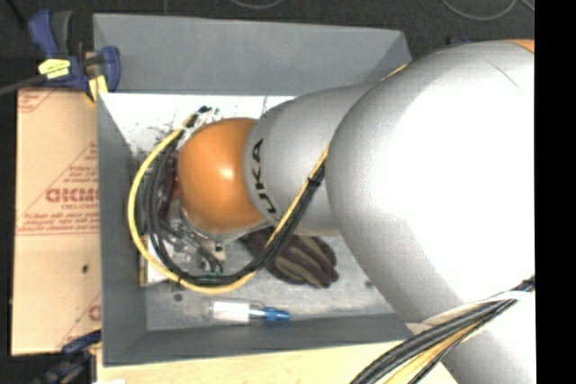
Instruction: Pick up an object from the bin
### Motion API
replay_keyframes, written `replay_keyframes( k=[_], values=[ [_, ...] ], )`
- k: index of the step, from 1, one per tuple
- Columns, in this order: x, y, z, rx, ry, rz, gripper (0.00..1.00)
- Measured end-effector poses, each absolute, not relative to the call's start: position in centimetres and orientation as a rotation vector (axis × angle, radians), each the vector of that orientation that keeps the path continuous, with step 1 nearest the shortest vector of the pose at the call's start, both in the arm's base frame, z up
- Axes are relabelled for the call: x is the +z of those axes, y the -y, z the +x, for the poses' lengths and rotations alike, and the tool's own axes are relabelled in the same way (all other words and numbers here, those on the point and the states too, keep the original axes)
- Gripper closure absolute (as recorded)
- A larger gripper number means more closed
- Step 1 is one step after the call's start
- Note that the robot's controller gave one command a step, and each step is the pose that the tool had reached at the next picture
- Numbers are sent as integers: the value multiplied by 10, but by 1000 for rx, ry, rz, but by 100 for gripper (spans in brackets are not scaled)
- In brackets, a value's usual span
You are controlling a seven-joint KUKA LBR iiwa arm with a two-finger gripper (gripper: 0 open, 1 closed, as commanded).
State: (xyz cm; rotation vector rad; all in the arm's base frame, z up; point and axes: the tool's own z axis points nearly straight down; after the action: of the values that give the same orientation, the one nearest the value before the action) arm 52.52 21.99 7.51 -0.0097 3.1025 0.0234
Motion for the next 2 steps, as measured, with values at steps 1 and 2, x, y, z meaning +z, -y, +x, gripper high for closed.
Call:
replay_keyframes(
  k=[1, 2],
  values=[
    [90, -220, 523, 21, -3109, 77, 100],
    [111, -220, 524, 23, -3106, 64, 100]
  ],
)
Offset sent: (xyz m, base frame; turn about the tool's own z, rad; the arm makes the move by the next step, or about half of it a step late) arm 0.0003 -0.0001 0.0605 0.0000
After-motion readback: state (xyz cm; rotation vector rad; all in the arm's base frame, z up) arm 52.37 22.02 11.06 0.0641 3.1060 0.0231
